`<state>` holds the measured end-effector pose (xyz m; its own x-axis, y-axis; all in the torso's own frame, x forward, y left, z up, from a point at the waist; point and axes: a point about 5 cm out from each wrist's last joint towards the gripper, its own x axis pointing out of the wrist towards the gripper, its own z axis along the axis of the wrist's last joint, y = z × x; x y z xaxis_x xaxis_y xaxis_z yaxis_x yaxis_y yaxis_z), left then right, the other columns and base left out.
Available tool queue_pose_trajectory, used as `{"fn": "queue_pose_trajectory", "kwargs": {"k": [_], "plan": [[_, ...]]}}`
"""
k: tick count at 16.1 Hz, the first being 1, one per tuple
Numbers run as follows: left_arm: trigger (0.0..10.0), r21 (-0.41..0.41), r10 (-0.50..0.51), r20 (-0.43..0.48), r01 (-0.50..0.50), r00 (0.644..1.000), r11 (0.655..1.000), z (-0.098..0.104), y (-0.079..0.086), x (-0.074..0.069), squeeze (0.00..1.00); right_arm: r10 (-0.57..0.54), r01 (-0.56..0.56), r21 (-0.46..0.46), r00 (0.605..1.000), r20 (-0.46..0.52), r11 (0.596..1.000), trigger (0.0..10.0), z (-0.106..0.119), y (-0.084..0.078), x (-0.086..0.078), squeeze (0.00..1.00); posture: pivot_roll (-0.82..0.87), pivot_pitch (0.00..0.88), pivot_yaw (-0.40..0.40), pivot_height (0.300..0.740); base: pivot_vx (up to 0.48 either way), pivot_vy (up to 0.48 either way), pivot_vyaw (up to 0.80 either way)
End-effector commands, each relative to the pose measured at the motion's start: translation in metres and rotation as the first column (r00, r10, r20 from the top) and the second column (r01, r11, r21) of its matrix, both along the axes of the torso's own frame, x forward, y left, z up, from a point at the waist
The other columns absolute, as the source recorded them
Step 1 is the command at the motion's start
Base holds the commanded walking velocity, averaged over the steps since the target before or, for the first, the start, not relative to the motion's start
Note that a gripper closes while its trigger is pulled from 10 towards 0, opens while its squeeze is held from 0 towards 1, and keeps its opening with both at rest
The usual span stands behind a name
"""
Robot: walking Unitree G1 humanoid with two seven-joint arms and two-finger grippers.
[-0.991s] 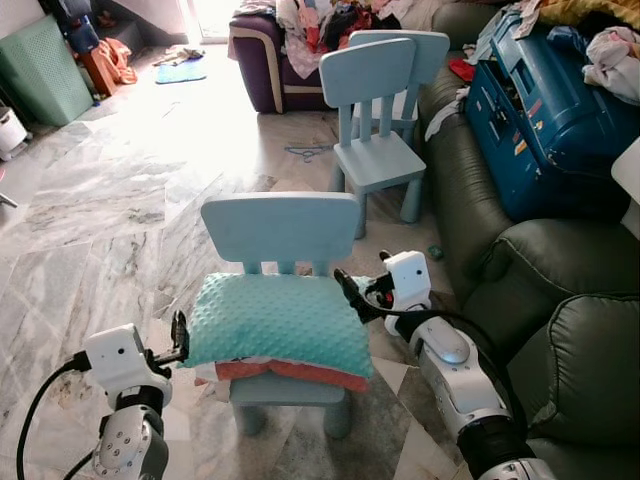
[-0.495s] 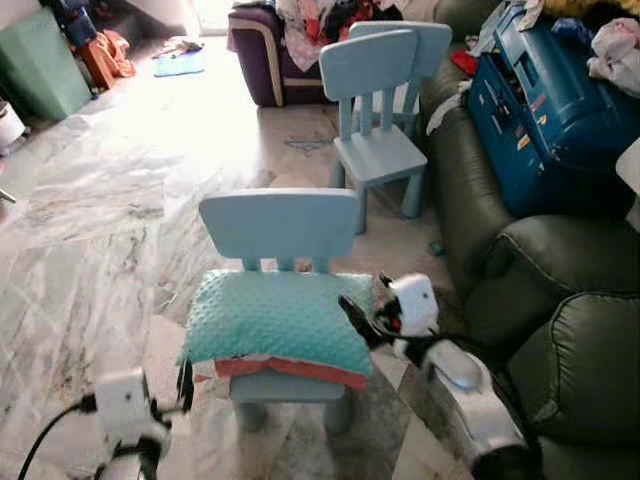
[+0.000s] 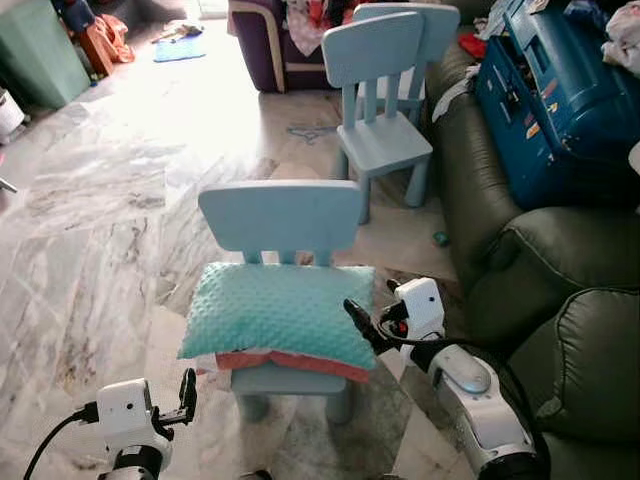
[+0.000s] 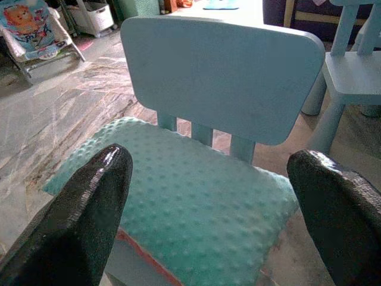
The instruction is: Move the pillow to the sofa
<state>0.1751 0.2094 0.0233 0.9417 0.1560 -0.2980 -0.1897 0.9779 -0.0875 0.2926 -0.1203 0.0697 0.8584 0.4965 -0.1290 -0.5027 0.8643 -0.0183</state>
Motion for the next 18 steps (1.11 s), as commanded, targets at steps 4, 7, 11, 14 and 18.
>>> {"fn": "queue_pose_trajectory", "kwargs": {"k": [4, 7, 11, 14, 18], "plan": [[10.0, -0.030, 0.036, -0.022, -0.036, 0.999, 0.999, -0.0018, 0.0025, -0.0037, 0.00, 0.011, -0.011, 0.003, 1.000, -0.003, 1.000, 10.0, 0.0021, 0.0043, -0.0008, 0.00, -0.09, 0.198, 0.056, 0.740, 0.000, 0.000, 0.00], [10.0, -0.039, 0.034, -0.024, -0.035, 0.999, 0.999, -0.0026, 0.0021, -0.0022, 0.00, 0.009, -0.009, 0.003, 1.000, 0.000, 1.000, 10.0, 0.0030, 0.0051, 0.0001, 0.00, -0.09, 0.195, 0.057, 0.740, 0.000, 0.399, 0.00], [10.0, -0.041, 0.036, -0.024, -0.037, 0.999, 0.998, -0.0023, 0.0037, 0.0001, 0.00, 0.006, -0.006, 0.002, 1.000, 0.005, 1.000, 10.0, 0.0041, 0.0058, 0.0008, 0.00, -0.09, 0.192, 0.059, 0.740, 0.000, 0.457, 0.00], [10.0, -0.037, 0.031, -0.029, -0.032, 0.999, 0.999, -0.0024, 0.0034, 0.0012, 0.00, 0.002, -0.002, 0.002, 1.000, 0.007, 1.000, 10.0, 0.0043, 0.0056, 0.0012, 0.00, -0.09, 0.190, 0.062, 0.740, 0.000, 0.456, 0.00], [10.0, -0.025, 0.030, -0.024, -0.030, 0.999, 0.999, -0.0010, 0.0036, 0.0025, 0.00, -0.001, 0.001, 0.001, 1.000, 0.026, 1.000, 10.0, 0.0075, 0.0064, 0.0020, 0.00, -0.09, 0.193, 0.065, 0.740, 0.000, 0.216, 0.00]]}}
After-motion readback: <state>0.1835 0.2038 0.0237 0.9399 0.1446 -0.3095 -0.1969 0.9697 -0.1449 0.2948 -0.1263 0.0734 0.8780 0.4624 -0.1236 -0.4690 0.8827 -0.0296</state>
